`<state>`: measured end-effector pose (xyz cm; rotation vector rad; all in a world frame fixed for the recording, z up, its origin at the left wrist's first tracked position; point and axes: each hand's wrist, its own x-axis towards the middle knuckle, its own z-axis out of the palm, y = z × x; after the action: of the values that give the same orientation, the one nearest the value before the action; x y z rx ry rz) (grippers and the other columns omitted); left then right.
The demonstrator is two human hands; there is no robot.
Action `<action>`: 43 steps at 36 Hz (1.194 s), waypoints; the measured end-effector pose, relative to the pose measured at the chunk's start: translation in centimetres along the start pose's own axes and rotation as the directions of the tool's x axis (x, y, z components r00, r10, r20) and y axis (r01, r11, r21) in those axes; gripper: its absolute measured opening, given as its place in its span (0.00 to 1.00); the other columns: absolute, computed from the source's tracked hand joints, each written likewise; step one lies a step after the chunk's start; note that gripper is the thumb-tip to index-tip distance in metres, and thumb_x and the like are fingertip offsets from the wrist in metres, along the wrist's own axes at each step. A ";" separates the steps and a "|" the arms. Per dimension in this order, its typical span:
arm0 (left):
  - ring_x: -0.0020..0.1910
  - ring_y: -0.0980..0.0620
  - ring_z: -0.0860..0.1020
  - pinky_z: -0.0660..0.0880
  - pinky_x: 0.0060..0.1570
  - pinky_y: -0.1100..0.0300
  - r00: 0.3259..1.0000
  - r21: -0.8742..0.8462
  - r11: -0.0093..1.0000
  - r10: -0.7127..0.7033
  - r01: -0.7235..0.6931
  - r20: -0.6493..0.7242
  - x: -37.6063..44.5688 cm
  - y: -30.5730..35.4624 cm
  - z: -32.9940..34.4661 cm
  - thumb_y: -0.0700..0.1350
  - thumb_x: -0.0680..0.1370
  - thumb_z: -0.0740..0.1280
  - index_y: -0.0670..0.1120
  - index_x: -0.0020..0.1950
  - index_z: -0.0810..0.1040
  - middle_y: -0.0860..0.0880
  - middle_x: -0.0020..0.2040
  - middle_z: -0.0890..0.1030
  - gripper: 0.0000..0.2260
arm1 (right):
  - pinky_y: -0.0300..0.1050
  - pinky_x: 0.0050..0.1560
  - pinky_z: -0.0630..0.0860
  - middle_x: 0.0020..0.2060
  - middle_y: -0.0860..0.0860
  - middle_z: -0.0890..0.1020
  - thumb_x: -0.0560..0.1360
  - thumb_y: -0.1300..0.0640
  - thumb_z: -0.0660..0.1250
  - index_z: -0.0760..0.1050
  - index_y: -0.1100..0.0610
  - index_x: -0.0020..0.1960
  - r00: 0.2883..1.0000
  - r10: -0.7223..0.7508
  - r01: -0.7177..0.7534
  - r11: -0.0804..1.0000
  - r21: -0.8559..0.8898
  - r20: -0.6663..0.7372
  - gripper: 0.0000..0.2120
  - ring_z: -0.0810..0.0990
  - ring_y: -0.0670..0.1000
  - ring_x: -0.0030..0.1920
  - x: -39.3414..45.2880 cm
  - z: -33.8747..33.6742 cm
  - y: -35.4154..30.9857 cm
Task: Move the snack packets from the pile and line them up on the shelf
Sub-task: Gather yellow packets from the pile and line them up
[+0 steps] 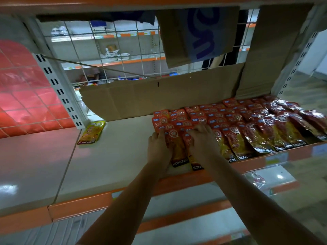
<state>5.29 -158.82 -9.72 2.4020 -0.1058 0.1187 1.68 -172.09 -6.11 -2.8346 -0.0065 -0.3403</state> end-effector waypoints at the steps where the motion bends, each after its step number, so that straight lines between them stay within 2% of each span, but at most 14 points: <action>1: 0.66 0.45 0.65 0.65 0.65 0.53 1.000 0.047 0.999 0.019 -0.019 -0.001 0.0 -0.1 0.0 0.49 0.78 0.64 0.47 0.73 0.60 0.44 0.67 0.68 0.26 | 0.46 0.62 0.67 0.61 0.54 0.70 0.73 0.62 0.63 0.73 0.60 0.64 1.000 -0.009 0.009 1.000 0.007 0.002 0.19 0.65 0.54 0.63 -0.1 0.1 -0.1; 5: 0.66 0.46 0.63 0.65 0.64 0.54 0.995 0.193 0.977 0.094 -0.095 0.013 -0.1 -0.2 -0.1 0.53 0.79 0.61 0.47 0.73 0.63 0.45 0.69 0.65 0.23 | 0.52 0.61 0.70 0.58 0.58 0.72 0.73 0.63 0.64 0.75 0.62 0.61 0.999 -0.038 0.039 0.998 0.054 -0.019 0.17 0.68 0.57 0.61 -0.4 0.5 -0.7; 11: 0.67 0.46 0.63 0.64 0.65 0.52 0.987 0.312 0.936 0.156 -0.162 0.045 0.1 -0.5 -0.8 0.53 0.80 0.59 0.50 0.73 0.63 0.47 0.70 0.63 0.22 | 0.49 0.62 0.67 0.60 0.56 0.72 0.75 0.61 0.62 0.75 0.59 0.63 0.998 -0.056 0.057 0.997 0.043 -0.019 0.16 0.67 0.56 0.62 -0.7 0.8 -1.5; 15: 0.69 0.46 0.62 0.63 0.65 0.54 0.985 0.350 0.923 0.172 -0.160 -0.006 -0.6 -0.9 -2.7 0.52 0.80 0.58 0.48 0.73 0.61 0.47 0.71 0.64 0.22 | 0.50 0.65 0.65 0.62 0.56 0.71 0.74 0.59 0.64 0.72 0.57 0.66 0.996 -0.086 0.085 0.996 0.021 0.019 0.20 0.66 0.57 0.64 -0.5 1.1 -2.9; 18: 0.70 0.46 0.60 0.62 0.66 0.54 0.980 0.406 0.900 0.194 -0.160 -0.044 -1.5 -2.4 -4.8 0.54 0.81 0.56 0.48 0.74 0.61 0.47 0.72 0.63 0.23 | 0.53 0.59 0.69 0.58 0.58 0.74 0.73 0.58 0.63 0.76 0.60 0.60 0.993 -0.118 0.118 0.992 0.033 -0.014 0.17 0.70 0.61 0.60 -0.1 1.8 -5.1; 22: 0.68 0.44 0.64 0.64 0.63 0.52 0.975 0.442 0.885 0.205 -0.145 -0.091 -2.5 -5.7 -8.3 0.52 0.80 0.57 0.46 0.72 0.65 0.45 0.70 0.67 0.22 | 0.48 0.64 0.65 0.63 0.54 0.70 0.75 0.61 0.61 0.70 0.56 0.68 0.983 -0.176 0.174 0.984 0.034 0.061 0.21 0.66 0.56 0.65 0.0 2.8 -9.1; 25: 0.55 0.36 0.75 0.74 0.49 0.47 0.961 0.411 0.899 0.230 -0.149 -0.156 -3.4 -8.5 -11.3 0.49 0.76 0.63 0.41 0.62 0.76 0.40 0.56 0.78 0.18 | 0.49 0.60 0.69 0.60 0.55 0.74 0.73 0.64 0.61 0.73 0.58 0.65 0.973 -0.232 0.232 0.971 0.062 0.002 0.20 0.70 0.59 0.62 -0.1 3.9 -12.9; 27: 0.48 0.35 0.78 0.76 0.42 0.47 0.956 0.383 0.914 0.221 -0.134 -0.192 -4.1 -11.0 -13.2 0.47 0.71 0.66 0.39 0.55 0.79 0.38 0.49 0.80 0.17 | 0.50 0.60 0.69 0.58 0.56 0.74 0.73 0.65 0.61 0.74 0.58 0.64 0.966 -0.259 0.258 0.964 0.065 0.005 0.20 0.70 0.59 0.60 -0.1 4.7 -15.8; 29: 0.46 0.35 0.78 0.76 0.40 0.48 0.952 0.404 0.906 0.223 -0.124 -0.208 -4.9 -13.4 -15.6 0.46 0.70 0.68 0.40 0.54 0.80 0.39 0.48 0.80 0.16 | 0.50 0.58 0.70 0.58 0.55 0.75 0.73 0.64 0.60 0.75 0.58 0.64 0.960 -0.280 0.278 0.958 0.076 0.013 0.20 0.70 0.58 0.59 -0.4 5.4 -18.8; 33: 0.42 0.37 0.79 0.76 0.37 0.49 0.942 0.451 0.888 0.224 -0.090 -0.252 -7.0 -19.0 -21.5 0.46 0.69 0.67 0.40 0.53 0.80 0.40 0.45 0.81 0.16 | 0.53 0.48 0.75 0.49 0.60 0.78 0.65 0.62 0.56 0.80 0.62 0.54 0.952 -0.305 0.304 0.944 0.131 -0.009 0.21 0.75 0.64 0.49 -1.4 7.5 -25.9; 36: 0.41 0.38 0.79 0.77 0.35 0.50 0.933 0.482 0.873 0.227 -0.069 -0.278 -8.8 -23.6 -26.3 0.46 0.70 0.66 0.40 0.52 0.81 0.40 0.45 0.81 0.15 | 0.52 0.41 0.79 0.42 0.59 0.80 0.61 0.62 0.59 0.82 0.61 0.49 0.946 -0.323 0.324 0.931 0.167 -0.034 0.19 0.79 0.64 0.42 -2.6 9.1 -32.2; 39: 0.38 0.38 0.79 0.76 0.31 0.52 0.922 0.520 0.852 0.248 -0.062 -0.297 -10.7 -28.3 -31.2 0.49 0.70 0.60 0.40 0.50 0.81 0.40 0.42 0.81 0.17 | 0.53 0.45 0.78 0.42 0.60 0.79 0.63 0.64 0.62 0.81 0.62 0.50 0.936 -0.347 0.352 0.918 0.185 -0.059 0.17 0.78 0.64 0.44 -4.3 10.6 -38.7; 43: 0.39 0.38 0.80 0.77 0.33 0.51 0.913 0.541 0.841 0.235 -0.020 -0.333 -14.0 -33.8 -36.8 0.48 0.71 0.61 0.39 0.51 0.81 0.40 0.43 0.82 0.17 | 0.48 0.56 0.71 0.55 0.58 0.77 0.71 0.65 0.62 0.77 0.60 0.61 0.914 -0.403 0.404 0.900 0.166 -0.044 0.18 0.74 0.59 0.56 -6.7 12.0 -47.1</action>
<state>-6.93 -108.55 -6.63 2.8620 -0.0548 0.7806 -3.88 -123.37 -5.67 -2.6410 -0.6015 -0.4151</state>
